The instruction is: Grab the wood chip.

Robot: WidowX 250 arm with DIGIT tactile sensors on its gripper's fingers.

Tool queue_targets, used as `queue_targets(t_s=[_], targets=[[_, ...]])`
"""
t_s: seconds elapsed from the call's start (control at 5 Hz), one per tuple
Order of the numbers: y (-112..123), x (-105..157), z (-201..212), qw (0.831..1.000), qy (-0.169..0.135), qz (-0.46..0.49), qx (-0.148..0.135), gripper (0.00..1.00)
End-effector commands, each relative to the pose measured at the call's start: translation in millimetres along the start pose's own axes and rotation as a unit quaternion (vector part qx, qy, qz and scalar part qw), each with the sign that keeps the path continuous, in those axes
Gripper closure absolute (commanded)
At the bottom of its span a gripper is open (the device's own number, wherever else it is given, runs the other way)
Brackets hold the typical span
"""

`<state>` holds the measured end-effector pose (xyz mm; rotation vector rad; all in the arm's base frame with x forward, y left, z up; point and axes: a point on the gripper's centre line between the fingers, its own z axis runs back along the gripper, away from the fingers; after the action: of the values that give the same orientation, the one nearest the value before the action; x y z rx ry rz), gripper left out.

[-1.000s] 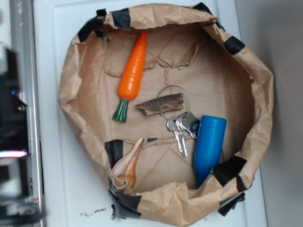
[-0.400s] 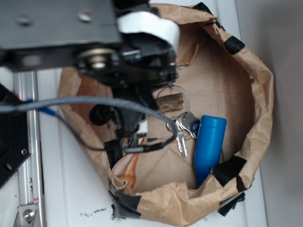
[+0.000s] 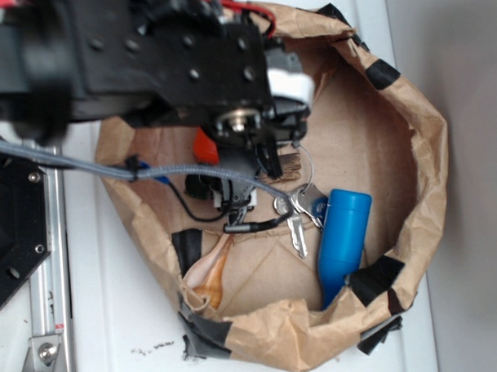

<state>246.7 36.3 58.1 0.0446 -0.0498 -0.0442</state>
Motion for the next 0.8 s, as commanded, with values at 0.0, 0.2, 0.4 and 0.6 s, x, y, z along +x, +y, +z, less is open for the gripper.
queue_targets(t_s=[0.0, 0.2, 0.4, 0.6], targets=[[-10.2, 36.3, -42.7, 0.999, -0.044, -0.007, -0.008, 0.00], [-16.0, 42.6, -58.5, 0.999, -0.033, -0.021, -0.015, 0.00], [-18.5, 39.6, -62.1, 0.999, -0.029, -0.034, 0.000, 0.64], [-21.4, 34.0, -57.0, 0.999, -0.035, -0.038, 0.012, 1.00]])
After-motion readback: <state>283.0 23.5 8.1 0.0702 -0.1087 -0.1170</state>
